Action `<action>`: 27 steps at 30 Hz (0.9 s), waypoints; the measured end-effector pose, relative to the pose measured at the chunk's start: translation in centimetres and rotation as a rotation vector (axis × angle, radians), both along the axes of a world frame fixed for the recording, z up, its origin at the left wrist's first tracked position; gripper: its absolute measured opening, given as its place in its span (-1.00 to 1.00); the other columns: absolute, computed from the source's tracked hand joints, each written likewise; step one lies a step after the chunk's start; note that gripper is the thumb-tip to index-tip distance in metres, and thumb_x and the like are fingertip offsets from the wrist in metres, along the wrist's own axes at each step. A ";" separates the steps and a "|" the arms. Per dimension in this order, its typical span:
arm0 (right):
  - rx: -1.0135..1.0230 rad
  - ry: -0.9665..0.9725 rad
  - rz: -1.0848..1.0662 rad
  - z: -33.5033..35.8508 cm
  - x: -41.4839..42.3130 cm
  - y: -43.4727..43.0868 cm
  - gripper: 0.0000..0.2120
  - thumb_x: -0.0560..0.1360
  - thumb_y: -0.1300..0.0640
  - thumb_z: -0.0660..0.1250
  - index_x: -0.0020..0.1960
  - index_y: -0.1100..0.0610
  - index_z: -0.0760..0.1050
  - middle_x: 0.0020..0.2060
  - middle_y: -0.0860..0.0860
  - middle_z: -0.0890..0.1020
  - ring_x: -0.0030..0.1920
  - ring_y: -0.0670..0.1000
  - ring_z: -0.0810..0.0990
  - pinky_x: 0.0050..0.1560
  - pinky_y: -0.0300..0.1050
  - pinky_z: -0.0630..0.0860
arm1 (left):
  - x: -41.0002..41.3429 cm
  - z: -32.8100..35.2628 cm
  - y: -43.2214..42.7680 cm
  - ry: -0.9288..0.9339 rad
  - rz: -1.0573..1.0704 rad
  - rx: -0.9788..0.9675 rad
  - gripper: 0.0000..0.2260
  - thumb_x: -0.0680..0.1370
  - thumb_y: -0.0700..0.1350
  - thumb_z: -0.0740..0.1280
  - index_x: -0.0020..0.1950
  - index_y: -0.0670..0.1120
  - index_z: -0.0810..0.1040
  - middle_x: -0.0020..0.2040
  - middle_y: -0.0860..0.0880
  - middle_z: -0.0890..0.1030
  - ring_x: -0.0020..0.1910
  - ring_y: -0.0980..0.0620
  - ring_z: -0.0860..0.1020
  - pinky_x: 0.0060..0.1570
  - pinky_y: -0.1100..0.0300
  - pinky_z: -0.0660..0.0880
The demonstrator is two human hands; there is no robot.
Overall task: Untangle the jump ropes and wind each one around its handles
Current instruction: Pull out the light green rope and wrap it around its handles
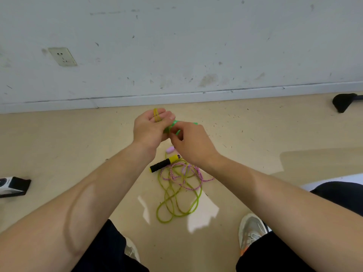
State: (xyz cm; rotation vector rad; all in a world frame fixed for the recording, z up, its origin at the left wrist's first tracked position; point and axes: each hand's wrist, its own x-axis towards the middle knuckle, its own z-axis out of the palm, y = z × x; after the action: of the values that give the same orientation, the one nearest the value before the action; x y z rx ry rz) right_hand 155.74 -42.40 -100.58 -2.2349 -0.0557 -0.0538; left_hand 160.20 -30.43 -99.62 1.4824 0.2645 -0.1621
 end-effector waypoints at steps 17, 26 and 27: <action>0.604 0.386 0.065 -2.2 0.2 -1.9 -0.77 0.64 0.12 0.27 -0.11 0.10 0.65 -0.28 -0.05 0.60 -0.29 -0.07 0.46 -0.19 -0.24 0.43 | 1.4 2.6 2.0 0.086 0.007 -0.282 -0.66 0.53 -0.33 0.41 0.29 -0.23 0.49 0.18 -0.07 0.66 -0.01 0.02 0.70 -0.14 0.12 0.66; 0.221 0.235 0.162 -0.1 2.6 -5.7 -0.89 0.53 0.28 0.38 -0.16 0.15 0.60 -0.34 -0.04 0.49 -0.36 -0.16 0.39 -0.24 -0.24 0.36 | 0.5 3.1 2.4 0.072 -0.286 -0.143 -0.73 0.55 -0.32 0.38 0.24 -0.17 0.55 0.13 0.01 0.70 0.00 -0.07 0.70 -0.11 0.06 0.65; 0.157 0.243 0.183 0.2 2.7 -5.8 -0.83 0.53 0.25 0.37 -0.22 0.09 0.57 -0.35 -0.05 0.47 -0.36 -0.14 0.36 -0.24 -0.20 0.34 | 0.5 3.2 2.4 0.059 -0.326 -0.116 -0.74 0.55 -0.33 0.37 0.22 -0.16 0.55 0.12 0.00 0.70 0.00 -0.07 0.70 -0.12 0.07 0.65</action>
State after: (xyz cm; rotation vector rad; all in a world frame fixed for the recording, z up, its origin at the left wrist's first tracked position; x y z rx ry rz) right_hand 158.45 -48.24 -100.37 -2.0548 -0.1188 0.3030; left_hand 160.67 -28.02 -96.38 1.3990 0.0578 -0.4760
